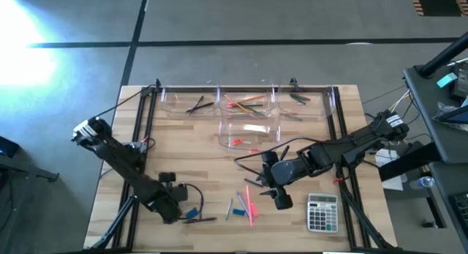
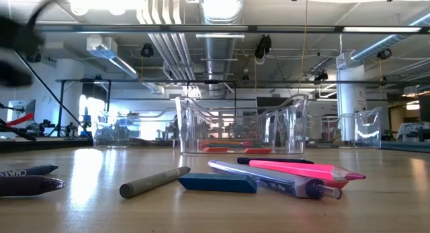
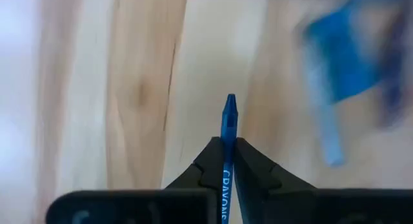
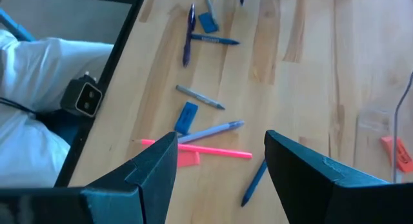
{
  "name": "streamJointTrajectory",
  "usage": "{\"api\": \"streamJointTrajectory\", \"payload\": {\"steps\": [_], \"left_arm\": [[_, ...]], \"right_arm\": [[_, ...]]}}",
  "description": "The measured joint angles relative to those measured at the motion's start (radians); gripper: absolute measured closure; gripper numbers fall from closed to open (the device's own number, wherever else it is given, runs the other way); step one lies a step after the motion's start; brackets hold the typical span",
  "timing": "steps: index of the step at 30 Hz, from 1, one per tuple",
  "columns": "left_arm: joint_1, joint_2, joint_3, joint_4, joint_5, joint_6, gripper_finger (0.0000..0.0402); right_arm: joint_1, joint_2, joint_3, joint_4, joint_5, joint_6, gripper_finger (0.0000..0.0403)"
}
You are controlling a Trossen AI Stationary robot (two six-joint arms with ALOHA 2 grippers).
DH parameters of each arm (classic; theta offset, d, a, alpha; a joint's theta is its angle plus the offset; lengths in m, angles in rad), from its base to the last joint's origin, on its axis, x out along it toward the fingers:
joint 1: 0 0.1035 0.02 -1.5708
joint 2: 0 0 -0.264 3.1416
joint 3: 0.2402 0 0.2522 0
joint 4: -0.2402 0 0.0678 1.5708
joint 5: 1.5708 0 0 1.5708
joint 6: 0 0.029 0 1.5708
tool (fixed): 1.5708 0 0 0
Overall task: Sort crayons/erasers/pens/pencils in bins
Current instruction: Put the blue crayon into the top right transparent bin
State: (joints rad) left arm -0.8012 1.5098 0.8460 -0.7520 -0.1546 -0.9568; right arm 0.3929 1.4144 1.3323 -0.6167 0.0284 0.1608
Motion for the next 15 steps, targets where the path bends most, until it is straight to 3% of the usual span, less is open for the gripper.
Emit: {"api": "streamJointTrajectory", "payload": {"steps": [6,15], "left_arm": [[0.0,-0.125,0.001,-0.04,-0.115,0.001,0.0399],[-0.001,-0.234,0.003,-0.029,-0.369,0.041,0.0401]], "right_arm": [[-0.001,0.0,-0.008,0.002,0.004,-0.004,0.0184],[-0.001,0.0,-0.024,0.041,0.108,-0.029,0.0184]]}}
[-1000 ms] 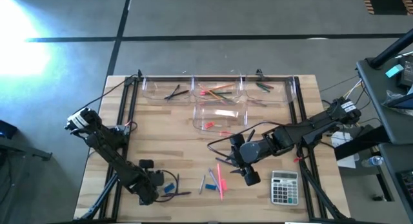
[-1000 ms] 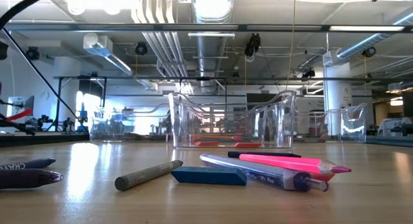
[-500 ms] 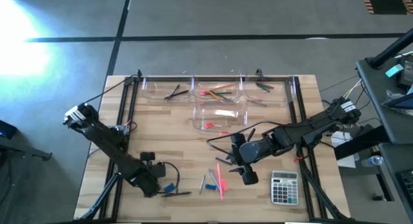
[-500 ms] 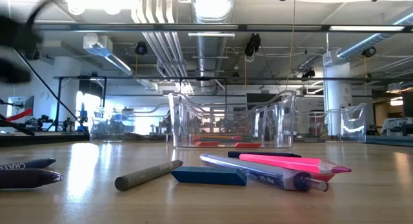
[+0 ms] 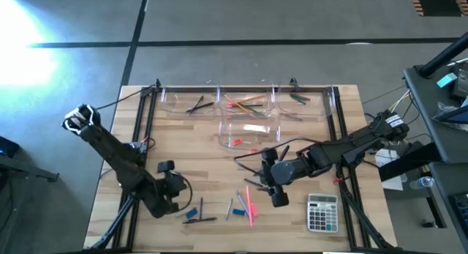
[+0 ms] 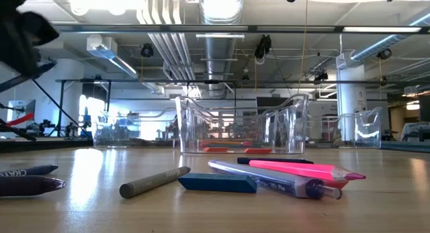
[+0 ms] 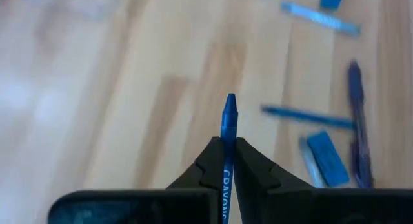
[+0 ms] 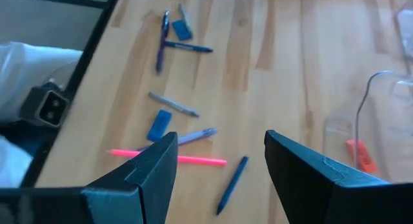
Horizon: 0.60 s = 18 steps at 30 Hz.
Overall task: Sort crayons/erasers/pens/pencils in bins
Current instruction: Put the blue crayon into the top right transparent bin
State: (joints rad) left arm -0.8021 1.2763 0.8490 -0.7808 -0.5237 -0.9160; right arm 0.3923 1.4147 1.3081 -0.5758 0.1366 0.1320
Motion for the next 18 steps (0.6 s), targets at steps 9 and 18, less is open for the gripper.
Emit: {"api": "streamJointTrajectory", "payload": {"steps": [9,18], "left_arm": [[0.002,-0.065,-0.01,0.155,-0.258,0.138,0.0401],[0.003,-0.179,-0.187,0.454,-0.367,0.225,0.0401]], "right_arm": [[-0.015,-0.01,-0.109,0.203,0.047,-0.139,0.0184],[-0.1,-0.019,-0.38,0.665,-0.046,-0.169,0.0184]]}}
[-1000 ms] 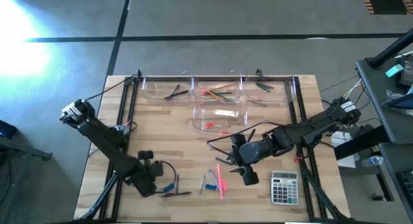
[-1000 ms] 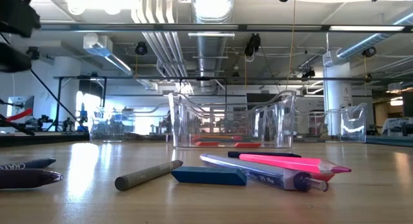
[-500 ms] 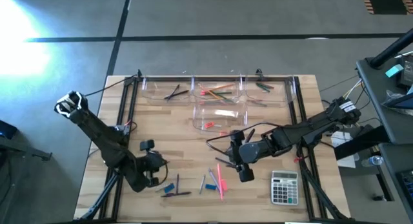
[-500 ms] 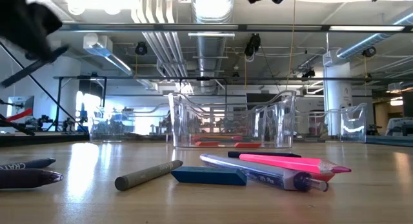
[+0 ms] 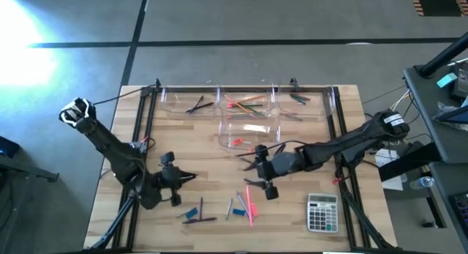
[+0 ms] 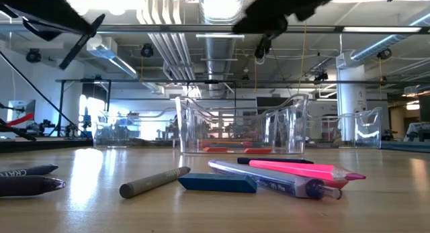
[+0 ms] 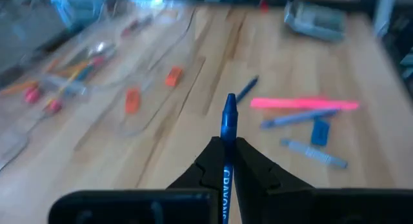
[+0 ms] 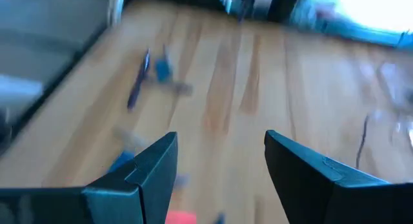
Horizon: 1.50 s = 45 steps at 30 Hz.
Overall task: Sort crayons/erasers/pens/pencils in bins
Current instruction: Put the blue crayon into the top right transparent bin
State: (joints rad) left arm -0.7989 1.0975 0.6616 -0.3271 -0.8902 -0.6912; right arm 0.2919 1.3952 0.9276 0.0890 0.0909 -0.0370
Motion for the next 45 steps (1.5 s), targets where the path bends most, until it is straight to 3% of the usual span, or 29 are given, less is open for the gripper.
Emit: {"api": "streamJointTrajectory", "payload": {"steps": [5,10,17,29,40,43,45], "left_arm": [[0.024,-0.082,-0.171,0.468,-0.033,0.239,0.0402],[0.057,-0.115,-0.308,0.828,-0.033,0.459,0.0401],[0.15,-0.15,-0.387,1.029,-0.024,0.595,0.0401],[0.236,-0.228,-0.384,1.027,0.112,0.612,0.0401],[0.231,-0.091,-0.381,1.04,0.158,0.44,0.0401],[0.235,-0.013,-0.381,1.158,0.155,0.454,0.0401],[0.242,0.021,-0.368,1.25,0.157,0.546,0.0401]], "right_arm": [[-0.039,0.025,-0.157,0.546,-0.047,-0.015,0.0184],[-0.072,0.07,-0.235,0.805,-0.047,0.004,0.0184],[-0.095,0.132,-0.222,0.809,-0.047,0.037,0.0184],[-0.088,0.128,-0.197,0.813,-0.073,0.011,0.0184],[-0.087,0.16,-0.197,0.811,-0.073,0.072,0.0184],[-0.088,0.175,-0.197,0.812,-0.073,0.1,0.0184],[-0.087,0.181,-0.193,0.809,-0.073,0.1,0.0184]]}}
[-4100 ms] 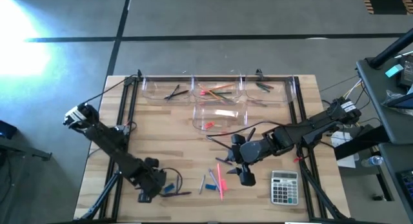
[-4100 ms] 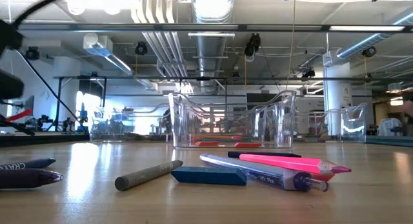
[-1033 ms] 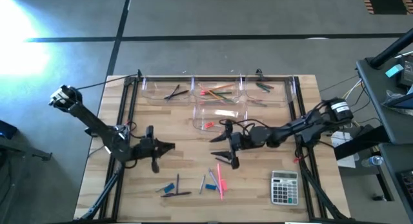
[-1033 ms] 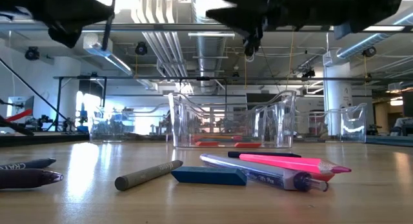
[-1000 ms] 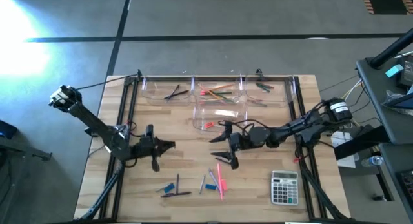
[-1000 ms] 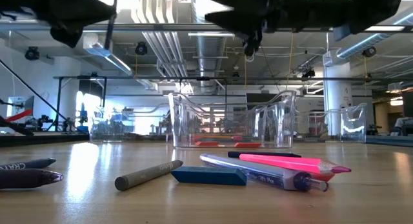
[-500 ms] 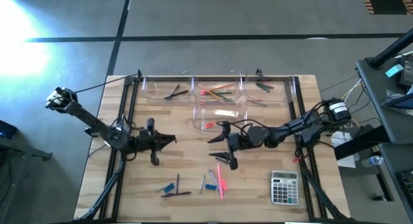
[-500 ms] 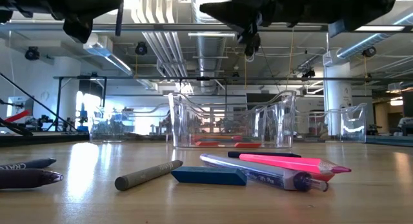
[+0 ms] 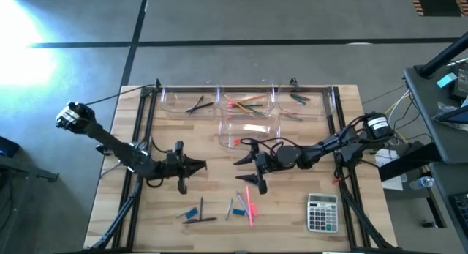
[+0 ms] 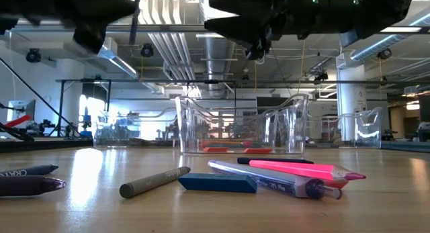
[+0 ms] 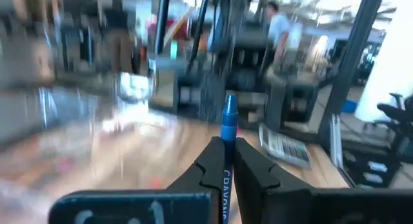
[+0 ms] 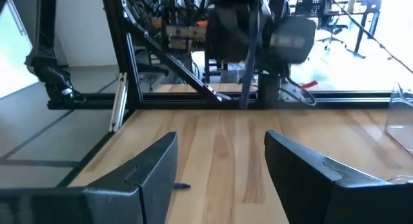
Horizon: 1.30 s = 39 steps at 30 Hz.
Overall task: Sort crayons/erasers/pens/pencils in bins
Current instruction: Put the blue crayon into the top right transparent bin
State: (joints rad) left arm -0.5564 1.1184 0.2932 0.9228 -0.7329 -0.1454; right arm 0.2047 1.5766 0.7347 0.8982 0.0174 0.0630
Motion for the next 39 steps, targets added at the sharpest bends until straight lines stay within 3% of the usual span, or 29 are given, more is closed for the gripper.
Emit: {"api": "streamJointTrajectory", "payload": {"steps": [5,12,21,28,34,39], "left_arm": [[0.043,-0.033,0.056,0.037,0.078,0.15,0.0401],[0.061,-0.129,0.082,-0.11,0.14,0.118,0.0401],[0.061,-0.074,0.102,-0.11,0.134,0.087,0.0401],[0.055,0.009,0.15,-0.111,0.137,0.072,0.0401],[0.055,0.039,0.161,-0.111,0.14,0.048,0.0401],[0.055,0.038,0.161,-0.111,0.149,0.032,0.0401]], "right_arm": [[0.0,0.002,0.032,0.001,0.0,-0.021,0.0184],[-0.001,0.007,0.075,-0.003,0.001,-0.021,0.0184],[-0.001,0.109,0.177,-0.037,0.009,-0.002,0.0182],[-0.007,0.211,0.316,-0.139,0.009,0.008,0.0125],[-0.024,0.217,0.402,-0.277,0.011,0.018,0.0066],[-0.024,0.215,0.438,-0.295,0.008,0.009,0.0061]]}}
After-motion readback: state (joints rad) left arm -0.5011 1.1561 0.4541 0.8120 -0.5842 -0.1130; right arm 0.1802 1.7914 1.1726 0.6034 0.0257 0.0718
